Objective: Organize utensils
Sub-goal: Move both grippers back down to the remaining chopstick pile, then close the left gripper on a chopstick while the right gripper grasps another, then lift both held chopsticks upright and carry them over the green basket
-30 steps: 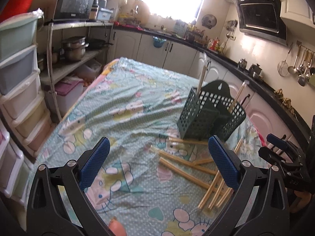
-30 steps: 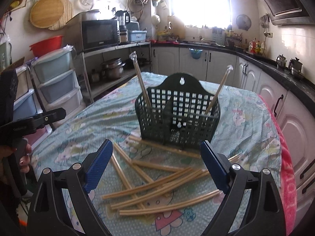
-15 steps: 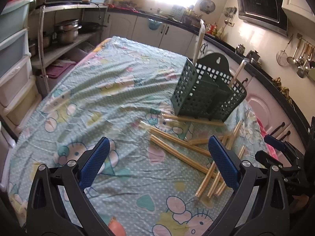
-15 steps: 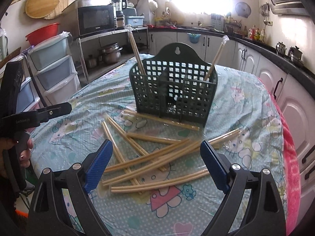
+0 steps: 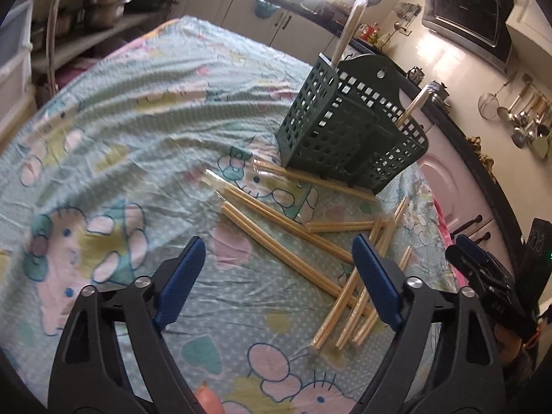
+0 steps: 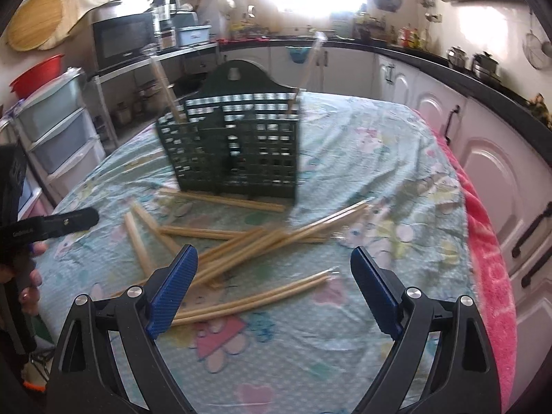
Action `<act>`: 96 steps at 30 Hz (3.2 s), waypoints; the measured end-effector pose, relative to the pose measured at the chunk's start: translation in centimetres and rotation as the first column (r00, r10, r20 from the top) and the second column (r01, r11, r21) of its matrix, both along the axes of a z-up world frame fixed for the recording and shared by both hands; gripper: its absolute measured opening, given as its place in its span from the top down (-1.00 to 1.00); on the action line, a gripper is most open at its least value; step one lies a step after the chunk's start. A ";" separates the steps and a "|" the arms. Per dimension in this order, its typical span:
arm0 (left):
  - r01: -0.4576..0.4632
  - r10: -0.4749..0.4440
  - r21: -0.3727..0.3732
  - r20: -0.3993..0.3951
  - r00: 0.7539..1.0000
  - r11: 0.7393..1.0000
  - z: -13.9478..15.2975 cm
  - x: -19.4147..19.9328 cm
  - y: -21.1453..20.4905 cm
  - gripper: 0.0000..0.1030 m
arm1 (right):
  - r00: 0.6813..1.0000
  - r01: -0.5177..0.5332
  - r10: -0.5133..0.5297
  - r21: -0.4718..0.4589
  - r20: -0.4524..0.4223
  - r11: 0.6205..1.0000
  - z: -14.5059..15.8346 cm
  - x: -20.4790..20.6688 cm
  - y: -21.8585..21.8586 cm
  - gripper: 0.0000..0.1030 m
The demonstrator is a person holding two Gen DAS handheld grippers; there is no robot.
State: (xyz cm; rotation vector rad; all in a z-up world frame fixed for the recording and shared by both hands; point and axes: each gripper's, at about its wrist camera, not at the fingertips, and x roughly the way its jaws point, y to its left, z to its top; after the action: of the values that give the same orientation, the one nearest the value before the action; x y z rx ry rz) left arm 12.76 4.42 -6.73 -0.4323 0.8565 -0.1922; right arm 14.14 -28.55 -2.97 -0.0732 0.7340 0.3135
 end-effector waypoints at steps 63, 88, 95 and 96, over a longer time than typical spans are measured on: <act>-0.181 0.161 -0.182 -0.117 0.980 0.967 -2.9 4.6 6.1 0.94 | 0.949 0.248 -0.167 0.307 -0.268 0.919 -0.6 12.8 -6.5 0.77; -0.100 0.112 -0.066 0.223 0.968 0.993 8.7 0.4 5.2 1.00 | 0.989 -0.131 0.119 0.165 0.084 0.977 9.0 5.1 1.2 0.89; -0.044 0.056 -0.052 0.270 0.961 0.998 10.5 0.1 3.4 1.00 | 0.982 -0.165 0.147 0.158 0.117 0.974 10.1 3.8 2.0 0.89; -0.035 0.048 -0.051 0.278 0.959 0.998 11.0 0.1 3.0 1.00 | 0.981 -0.171 0.152 0.158 0.123 0.973 10.2 3.7 2.1 0.89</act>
State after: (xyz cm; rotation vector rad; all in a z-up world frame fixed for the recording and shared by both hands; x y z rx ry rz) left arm 12.81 7.44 4.23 -0.4537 0.5656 -0.2281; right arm 17.83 -26.47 7.28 0.0095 0.5912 0.5220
